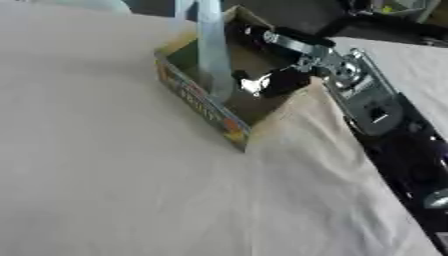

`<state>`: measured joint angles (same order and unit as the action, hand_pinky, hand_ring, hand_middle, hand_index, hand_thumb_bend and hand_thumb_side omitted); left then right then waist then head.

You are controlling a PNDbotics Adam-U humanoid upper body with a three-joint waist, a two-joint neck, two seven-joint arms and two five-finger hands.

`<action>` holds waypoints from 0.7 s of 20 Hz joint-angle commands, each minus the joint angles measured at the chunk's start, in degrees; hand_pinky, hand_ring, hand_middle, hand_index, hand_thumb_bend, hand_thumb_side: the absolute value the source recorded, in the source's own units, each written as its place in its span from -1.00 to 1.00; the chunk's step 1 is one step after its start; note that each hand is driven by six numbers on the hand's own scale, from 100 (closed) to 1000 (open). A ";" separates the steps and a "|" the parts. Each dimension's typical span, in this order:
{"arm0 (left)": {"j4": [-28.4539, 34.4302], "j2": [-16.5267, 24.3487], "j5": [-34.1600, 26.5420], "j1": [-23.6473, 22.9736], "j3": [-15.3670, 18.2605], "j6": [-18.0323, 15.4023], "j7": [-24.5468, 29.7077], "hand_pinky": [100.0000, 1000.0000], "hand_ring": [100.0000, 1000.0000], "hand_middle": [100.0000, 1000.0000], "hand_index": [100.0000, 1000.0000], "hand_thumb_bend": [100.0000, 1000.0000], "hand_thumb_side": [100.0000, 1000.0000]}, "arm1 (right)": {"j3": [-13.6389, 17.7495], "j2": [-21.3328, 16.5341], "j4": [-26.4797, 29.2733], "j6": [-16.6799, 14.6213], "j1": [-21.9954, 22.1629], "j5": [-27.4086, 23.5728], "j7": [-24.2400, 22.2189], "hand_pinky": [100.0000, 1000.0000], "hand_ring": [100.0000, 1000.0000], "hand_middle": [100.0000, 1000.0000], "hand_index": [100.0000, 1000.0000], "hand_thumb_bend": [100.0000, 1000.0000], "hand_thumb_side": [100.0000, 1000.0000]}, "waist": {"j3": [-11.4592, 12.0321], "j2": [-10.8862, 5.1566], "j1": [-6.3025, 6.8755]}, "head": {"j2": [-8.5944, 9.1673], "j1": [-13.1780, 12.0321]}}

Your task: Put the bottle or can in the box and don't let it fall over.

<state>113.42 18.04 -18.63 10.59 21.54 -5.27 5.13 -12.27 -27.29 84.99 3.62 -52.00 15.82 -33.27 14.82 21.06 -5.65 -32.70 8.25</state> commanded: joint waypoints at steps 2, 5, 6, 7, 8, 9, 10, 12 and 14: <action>1.17 0.91 0.11 -0.05 0.78 -0.05 -0.38 1.00 1.00 0.97 0.35 -0.99 0.41 | 1.23 -2.60 3.47 0.84 0.29 -0.52 -1.25 1.00 1.00 1.00 1.00 -1.00 -0.78 | -0.34 -1.96 0.52 | -0.06 -0.48; 1.17 0.93 0.19 -0.24 0.89 -0.04 -0.48 1.00 1.00 0.97 0.35 -0.99 0.41 | 1.60 -3.33 5.03 1.42 1.30 -1.23 -1.04 1.00 1.00 1.00 1.00 -1.00 -0.78 | -0.72 -2.09 0.56 | -0.16 -0.75; 1.17 0.91 0.22 -0.29 0.92 -0.02 -0.51 1.00 1.00 0.97 0.35 -0.99 0.41 | 1.75 -3.67 5.70 1.56 1.75 -1.51 -0.87 1.00 1.00 1.00 1.00 -1.00 -0.78 | -0.88 -2.17 0.58 | -0.21 -0.83; 1.17 0.90 0.24 -0.32 0.95 0.00 -0.54 1.00 1.00 0.97 0.35 -0.99 0.41 | 1.84 -3.97 6.31 1.73 2.15 -1.78 -0.73 1.00 1.00 1.00 1.00 -1.00 -0.78 | -0.99 -2.23 0.59 | -0.25 -0.88; 1.17 0.91 0.25 -0.40 1.00 0.00 -0.59 1.00 1.00 0.96 0.35 -0.99 0.41 | 1.88 -4.47 6.96 1.89 2.75 -2.21 -0.64 1.00 1.00 1.00 1.00 -1.00 -0.78 | -1.25 -2.34 0.65 | -0.35 -1.03; 1.17 0.92 0.26 -0.50 1.05 0.00 -0.65 1.00 1.00 0.96 0.35 -0.99 0.41 | 1.96 -5.00 7.60 2.12 3.36 -2.77 -0.55 1.00 1.00 1.00 1.00 -1.00 -0.78 | -1.50 -2.46 0.71 | -0.46 -1.17; 1.17 0.93 0.27 -0.60 1.10 0.01 -0.71 1.00 1.00 0.96 0.35 -0.99 0.41 | 2.15 -5.58 8.28 2.34 3.99 -3.37 -0.35 1.00 1.00 1.00 1.00 -1.00 -0.78 | -1.81 -2.59 0.78 | -0.58 -1.31; 1.17 0.97 0.27 -0.81 1.17 0.07 -0.84 1.00 1.00 0.96 0.35 -0.99 0.41 | 2.89 -7.16 10.31 2.45 5.76 -4.84 0.60 1.00 1.00 1.00 1.00 -1.00 -0.78 | -2.57 -2.94 0.96 | -0.77 -1.69; 1.17 0.99 0.28 -1.05 1.24 0.13 -0.97 1.00 1.00 0.96 0.35 -0.98 0.41 | 3.89 -8.42 12.82 2.77 7.66 -6.43 1.91 1.00 1.00 1.00 1.00 -1.00 -0.67 | -3.34 -3.22 1.16 | -0.81 -2.38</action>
<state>113.42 18.04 -18.44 9.46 22.18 -5.07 4.41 -9.59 -33.22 95.39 6.21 -43.75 10.52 -32.14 11.33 19.26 -4.89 -33.30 6.28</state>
